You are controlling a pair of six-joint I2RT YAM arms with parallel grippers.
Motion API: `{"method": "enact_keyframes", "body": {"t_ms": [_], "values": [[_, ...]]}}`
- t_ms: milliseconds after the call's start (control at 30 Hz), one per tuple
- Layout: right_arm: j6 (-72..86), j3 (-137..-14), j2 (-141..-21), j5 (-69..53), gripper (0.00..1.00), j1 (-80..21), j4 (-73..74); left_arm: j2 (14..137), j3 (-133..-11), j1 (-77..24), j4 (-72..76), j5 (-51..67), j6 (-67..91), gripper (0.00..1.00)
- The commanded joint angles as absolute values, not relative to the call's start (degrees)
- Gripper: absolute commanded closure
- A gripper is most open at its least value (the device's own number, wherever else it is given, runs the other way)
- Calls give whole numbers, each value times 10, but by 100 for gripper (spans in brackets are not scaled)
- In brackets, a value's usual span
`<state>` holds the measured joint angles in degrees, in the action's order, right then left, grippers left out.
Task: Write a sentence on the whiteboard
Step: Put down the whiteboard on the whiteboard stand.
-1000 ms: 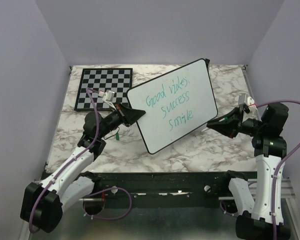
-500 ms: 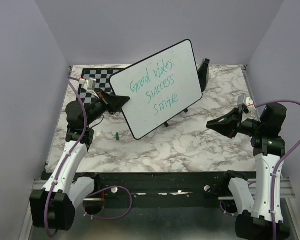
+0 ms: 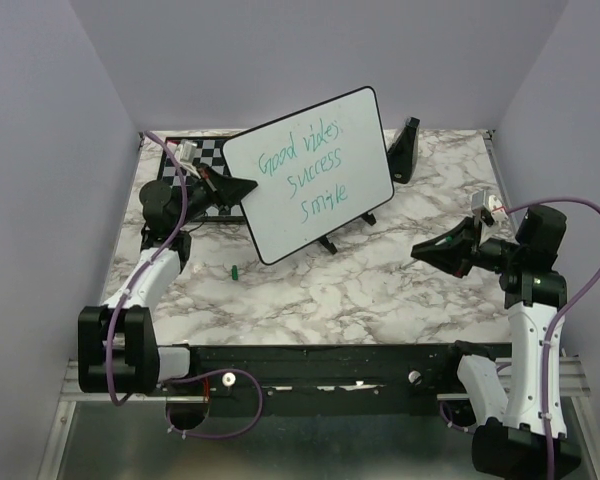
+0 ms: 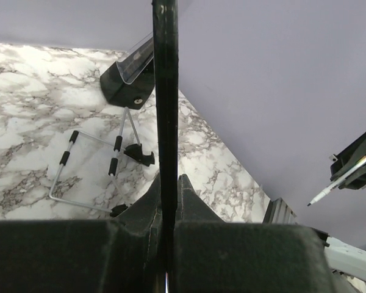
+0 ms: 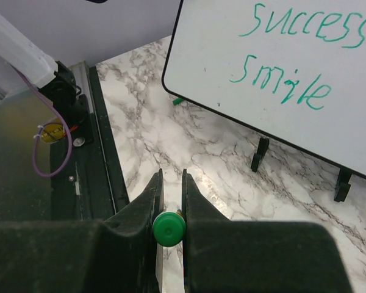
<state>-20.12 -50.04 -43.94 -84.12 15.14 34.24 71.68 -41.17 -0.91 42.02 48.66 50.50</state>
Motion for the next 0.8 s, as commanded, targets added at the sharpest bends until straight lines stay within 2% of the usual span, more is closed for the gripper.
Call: {"method": "enact_keyframes", "body": {"t_ms": [0, 433, 767], "values": [[-213, -494, -442, -867, 99, 156, 355, 729, -473, -5, 602, 477, 526, 100], [-225, -493, -457, -860, 99, 156, 365, 840, -473, -6, 650, 466, 520, 100], [-234, -495, -464, -859, 100, 156, 374, 863, -416, -30, 672, 432, 469, 100]]}}
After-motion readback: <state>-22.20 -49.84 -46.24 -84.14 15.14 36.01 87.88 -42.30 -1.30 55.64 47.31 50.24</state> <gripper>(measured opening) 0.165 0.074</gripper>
